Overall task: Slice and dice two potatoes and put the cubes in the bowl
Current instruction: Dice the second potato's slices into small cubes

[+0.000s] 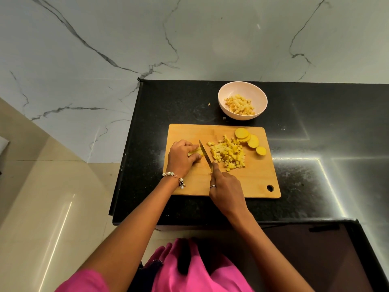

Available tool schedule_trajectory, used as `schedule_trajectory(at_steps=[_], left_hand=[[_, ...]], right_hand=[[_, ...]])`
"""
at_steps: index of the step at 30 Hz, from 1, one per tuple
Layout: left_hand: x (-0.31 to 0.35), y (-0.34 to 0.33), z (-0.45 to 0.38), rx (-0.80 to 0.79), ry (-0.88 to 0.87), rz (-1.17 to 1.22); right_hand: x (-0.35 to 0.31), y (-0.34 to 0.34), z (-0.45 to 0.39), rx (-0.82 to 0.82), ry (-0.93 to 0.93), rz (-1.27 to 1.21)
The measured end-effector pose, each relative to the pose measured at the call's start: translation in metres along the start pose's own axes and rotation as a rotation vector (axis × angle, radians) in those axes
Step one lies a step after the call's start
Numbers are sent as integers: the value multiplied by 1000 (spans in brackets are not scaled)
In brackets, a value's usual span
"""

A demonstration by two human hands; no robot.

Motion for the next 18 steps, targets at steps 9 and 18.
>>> schedule_trajectory(at_steps=[9, 18], left_hand=[[-2, 0, 5, 52, -111, -46], [-5, -1, 5, 51, -131, -59]], right_hand=[[5, 2, 0, 28, -55, 57], [11, 3, 2, -26, -8, 82]])
Point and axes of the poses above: each hand's wrist, its own z-axis away from the middle knuckle, its own y-axis out of the back of the hand, x = y × z, the point moved 2 cm from there along -z, towards the middle knuckle, and after that the axes turned 6 degrees about -x, right-handed, at the moved point
